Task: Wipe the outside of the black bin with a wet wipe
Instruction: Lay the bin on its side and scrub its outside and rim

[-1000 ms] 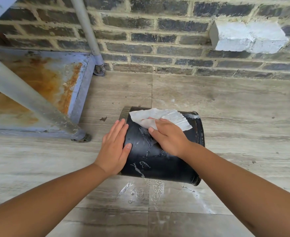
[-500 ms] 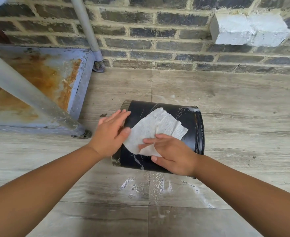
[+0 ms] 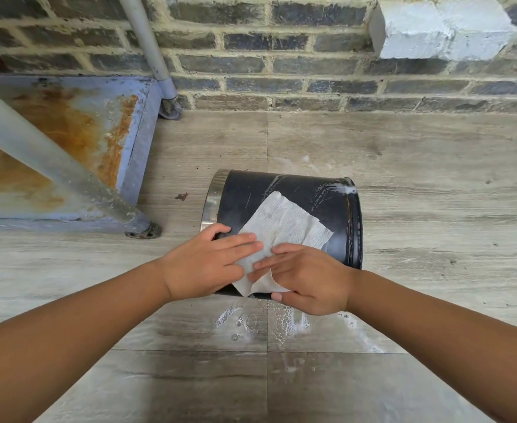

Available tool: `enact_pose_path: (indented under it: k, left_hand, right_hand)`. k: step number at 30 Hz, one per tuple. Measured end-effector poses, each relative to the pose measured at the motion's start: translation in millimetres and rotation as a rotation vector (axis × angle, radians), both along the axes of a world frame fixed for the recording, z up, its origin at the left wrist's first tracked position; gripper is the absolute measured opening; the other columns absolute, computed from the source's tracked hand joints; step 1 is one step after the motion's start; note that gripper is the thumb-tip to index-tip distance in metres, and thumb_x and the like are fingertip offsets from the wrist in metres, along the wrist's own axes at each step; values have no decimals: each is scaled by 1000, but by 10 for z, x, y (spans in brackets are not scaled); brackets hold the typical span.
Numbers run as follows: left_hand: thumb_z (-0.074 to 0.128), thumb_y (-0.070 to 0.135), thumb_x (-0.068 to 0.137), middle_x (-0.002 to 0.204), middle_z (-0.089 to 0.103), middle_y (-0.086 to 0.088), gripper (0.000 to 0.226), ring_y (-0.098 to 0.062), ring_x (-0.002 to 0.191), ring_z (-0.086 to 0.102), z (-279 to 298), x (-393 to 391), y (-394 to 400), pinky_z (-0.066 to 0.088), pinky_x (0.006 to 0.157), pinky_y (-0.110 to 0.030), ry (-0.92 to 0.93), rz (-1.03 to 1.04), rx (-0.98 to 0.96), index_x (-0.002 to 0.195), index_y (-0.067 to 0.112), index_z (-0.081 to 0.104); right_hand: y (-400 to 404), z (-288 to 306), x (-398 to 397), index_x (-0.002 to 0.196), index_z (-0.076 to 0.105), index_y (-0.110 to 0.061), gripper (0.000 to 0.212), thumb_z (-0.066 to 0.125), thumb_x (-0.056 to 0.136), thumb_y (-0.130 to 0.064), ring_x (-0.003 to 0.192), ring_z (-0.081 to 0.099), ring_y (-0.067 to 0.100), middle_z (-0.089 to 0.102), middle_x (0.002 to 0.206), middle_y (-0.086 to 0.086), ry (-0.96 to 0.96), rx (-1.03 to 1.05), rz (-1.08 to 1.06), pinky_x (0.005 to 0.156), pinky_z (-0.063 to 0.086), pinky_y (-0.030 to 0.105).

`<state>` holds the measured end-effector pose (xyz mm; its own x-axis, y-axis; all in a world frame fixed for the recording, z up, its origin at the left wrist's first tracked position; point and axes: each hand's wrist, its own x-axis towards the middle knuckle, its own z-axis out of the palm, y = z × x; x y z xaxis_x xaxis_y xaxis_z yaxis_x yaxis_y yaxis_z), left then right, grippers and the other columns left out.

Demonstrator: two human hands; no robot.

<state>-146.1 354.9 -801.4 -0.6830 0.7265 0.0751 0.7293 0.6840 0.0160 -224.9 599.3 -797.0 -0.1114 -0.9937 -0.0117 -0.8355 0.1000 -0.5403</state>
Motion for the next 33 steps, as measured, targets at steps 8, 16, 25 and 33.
enact_pose_path:
  k: [8,16,25,33]
  left_hand:
    - [59,14,86,130,64,-4,16,-24,130,52,-61,295,52,36,98,-46,-33,-51,-22,72,22,57]
    - [60,10,80,124,65,-3,14,-26,129,51,-100,521,146,43,95,-44,-81,-136,-76,76,22,57]
    - [63,16,81,115,68,-1,9,-22,124,56,-197,674,230,48,97,-35,-247,-102,41,90,19,64]
    - [51,13,88,107,67,-9,12,-26,110,62,-199,763,349,51,89,-37,-539,26,157,89,9,62]
  right_hand:
    - [-31,-13,102,71,56,-9,30,54,95,-26,115,61,22,72,108,6,22,-48,101,108,33,39]
    - [16,-104,289,73,57,-5,29,52,96,-22,95,66,30,71,92,9,-30,-59,112,103,39,40]
    - [6,-170,423,64,50,-2,35,57,95,-15,63,50,32,55,63,11,-192,-12,63,89,46,43]
    - [126,-331,593,61,44,-4,41,54,97,-20,61,44,25,47,60,12,-396,167,-104,73,45,44]
